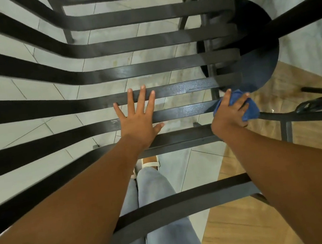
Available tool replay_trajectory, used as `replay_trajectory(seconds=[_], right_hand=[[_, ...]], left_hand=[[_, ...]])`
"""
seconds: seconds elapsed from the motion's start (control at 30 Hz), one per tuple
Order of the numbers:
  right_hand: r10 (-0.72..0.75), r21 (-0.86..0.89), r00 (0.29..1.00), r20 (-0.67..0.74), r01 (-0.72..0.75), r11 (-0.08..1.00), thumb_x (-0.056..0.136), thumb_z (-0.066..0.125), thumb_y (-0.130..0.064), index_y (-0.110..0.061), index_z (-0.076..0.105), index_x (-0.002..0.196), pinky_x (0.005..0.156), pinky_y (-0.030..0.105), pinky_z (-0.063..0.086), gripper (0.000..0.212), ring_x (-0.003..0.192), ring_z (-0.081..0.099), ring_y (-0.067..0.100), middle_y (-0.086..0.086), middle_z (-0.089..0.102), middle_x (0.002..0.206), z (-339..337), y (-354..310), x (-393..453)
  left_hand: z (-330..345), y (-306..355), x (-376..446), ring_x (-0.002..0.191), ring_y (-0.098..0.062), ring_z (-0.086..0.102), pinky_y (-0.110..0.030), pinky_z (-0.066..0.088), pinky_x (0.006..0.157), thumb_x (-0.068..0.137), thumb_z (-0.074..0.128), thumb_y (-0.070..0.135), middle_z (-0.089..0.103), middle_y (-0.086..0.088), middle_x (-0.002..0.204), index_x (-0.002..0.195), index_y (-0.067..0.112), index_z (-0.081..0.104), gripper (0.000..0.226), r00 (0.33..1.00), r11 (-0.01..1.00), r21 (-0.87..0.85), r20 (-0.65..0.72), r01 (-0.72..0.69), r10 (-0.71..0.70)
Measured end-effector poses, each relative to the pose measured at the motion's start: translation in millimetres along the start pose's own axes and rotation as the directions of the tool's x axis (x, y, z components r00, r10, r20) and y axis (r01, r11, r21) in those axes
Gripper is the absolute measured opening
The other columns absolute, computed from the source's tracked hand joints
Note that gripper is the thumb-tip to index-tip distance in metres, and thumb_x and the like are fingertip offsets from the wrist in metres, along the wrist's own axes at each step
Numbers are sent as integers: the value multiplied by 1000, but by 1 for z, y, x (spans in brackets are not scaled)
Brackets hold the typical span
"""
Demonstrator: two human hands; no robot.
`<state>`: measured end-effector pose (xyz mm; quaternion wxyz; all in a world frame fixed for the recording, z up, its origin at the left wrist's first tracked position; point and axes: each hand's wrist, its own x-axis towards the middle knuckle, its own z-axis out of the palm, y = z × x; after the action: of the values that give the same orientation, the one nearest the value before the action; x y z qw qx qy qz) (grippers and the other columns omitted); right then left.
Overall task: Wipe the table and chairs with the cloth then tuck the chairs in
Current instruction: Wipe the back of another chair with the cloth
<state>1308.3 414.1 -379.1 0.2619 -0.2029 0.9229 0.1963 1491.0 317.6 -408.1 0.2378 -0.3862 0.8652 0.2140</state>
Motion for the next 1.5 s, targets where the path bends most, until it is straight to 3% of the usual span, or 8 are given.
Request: replay_trajectory(seconds=[0.1,0.2,0.33,0.5,0.73,0.93,1.2,1.5], right_hand=[[60,65,991,117,-67,996,92,58,-21,-18,-5,151,111,56,18,86,142,0,42,24,-12,155,-15,-24,-19],[-45,179,970,241,1,984,92,58,-21,-18,-7,151,112,57,19,88,144,0,39,19,-8,157,-22,-48,-50],[-193,270,957,218,131,954,94,55,-22,-24,-4,151,109,65,13,83,144,-7,38,8,-8,159,-20,-84,-99],[-206,350,953,222,119,929,94,56,-18,-29,-4,150,113,57,17,83,144,-10,37,12,-18,156,-16,-124,-143],[-177,462,963,201,66,884,91,58,-12,-21,6,151,112,48,29,79,143,16,35,13,14,156,-12,-154,-172],[-159,544,980,117,70,836,85,60,-5,-12,22,148,103,47,40,74,132,36,36,16,36,145,-21,-173,-163],[-117,524,984,138,28,852,83,64,-9,-20,19,148,102,47,42,80,133,33,33,11,33,147,-46,-172,-172],[41,630,956,290,-223,744,92,56,-10,-26,-1,151,113,56,8,83,145,-4,34,8,-7,159,-84,-203,-203]], left_hand=[[-12,-10,-19,141,-35,-17,-62,-3,110,89,30,65,-24,-4,154,146,29,-20,84,995,1000,23,93,-19,17],[-32,-24,-36,142,-35,-12,-58,-3,110,92,31,59,-17,-6,156,148,25,-13,79,987,998,53,159,14,-22],[-62,-47,-53,144,-33,-6,-57,-2,111,97,31,50,-5,-9,158,150,21,1,68,978,993,117,208,-13,-12],[-93,-75,-71,144,-32,3,-56,1,112,98,37,43,11,-11,156,147,20,20,57,968,979,193,252,-67,16],[-125,-101,-99,140,-34,16,-46,7,115,93,48,34,27,-16,150,143,14,33,55,935,909,372,351,-189,51],[-127,-88,-94,141,-32,13,-52,8,114,94,48,37,27,-12,151,142,19,34,54,918,919,311,381,-242,112],[-182,-93,-77,137,-31,21,-51,13,113,96,39,32,32,-12,147,140,15,36,47,927,847,429,332,-313,175],[-243,-100,-57,138,-30,22,-52,12,114,97,41,35,32,-12,147,142,17,33,48,873,740,475,360,-476,330]])
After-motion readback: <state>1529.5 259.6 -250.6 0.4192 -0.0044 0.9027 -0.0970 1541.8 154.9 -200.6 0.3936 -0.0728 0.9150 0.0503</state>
